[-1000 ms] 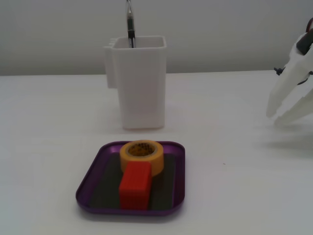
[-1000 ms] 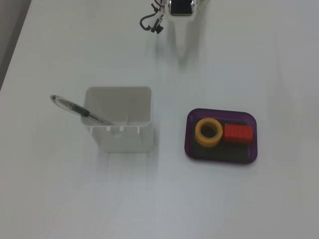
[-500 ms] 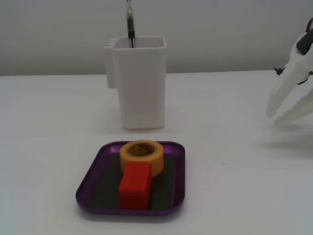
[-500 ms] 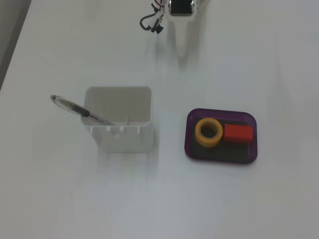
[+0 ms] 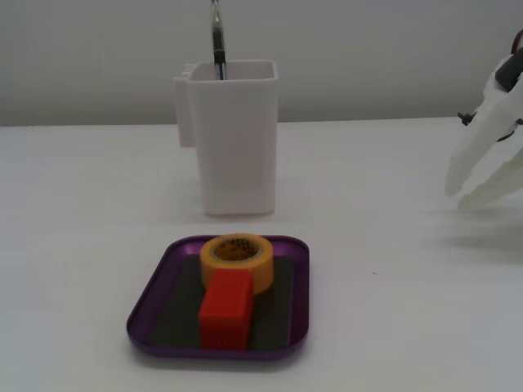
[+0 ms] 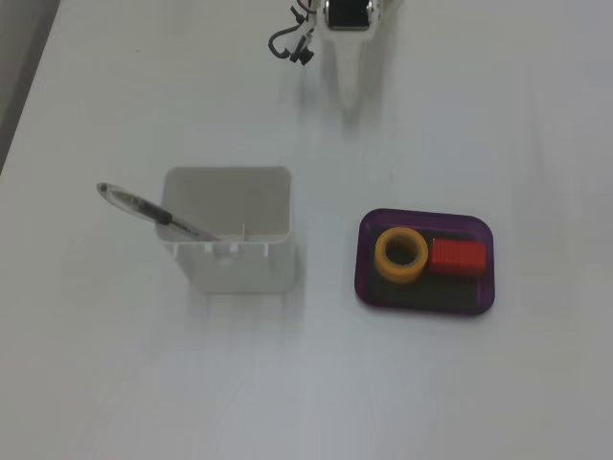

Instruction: Grab up the yellow tape and put it in the box.

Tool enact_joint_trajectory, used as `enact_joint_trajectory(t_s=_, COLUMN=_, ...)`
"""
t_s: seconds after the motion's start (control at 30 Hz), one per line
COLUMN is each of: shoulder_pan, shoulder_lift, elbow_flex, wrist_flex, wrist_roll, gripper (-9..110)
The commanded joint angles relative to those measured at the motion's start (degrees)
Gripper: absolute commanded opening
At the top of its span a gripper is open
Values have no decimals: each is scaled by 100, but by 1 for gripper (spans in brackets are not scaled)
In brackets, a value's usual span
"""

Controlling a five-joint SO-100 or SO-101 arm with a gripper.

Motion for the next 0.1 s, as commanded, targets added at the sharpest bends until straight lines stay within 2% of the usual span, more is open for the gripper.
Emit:
enact_joint_trajectory(t_s=0.0, shoulder_pan=26, shoulder_lift=554, elbow_flex=44, wrist_flex=-35, wrist_roll=0, gripper=1)
enact_joint_trajectory(t_s=0.07, shoulder_pan=26, shoulder_lift=554, elbow_flex=44, wrist_flex=-35, wrist_roll=0, gripper=1)
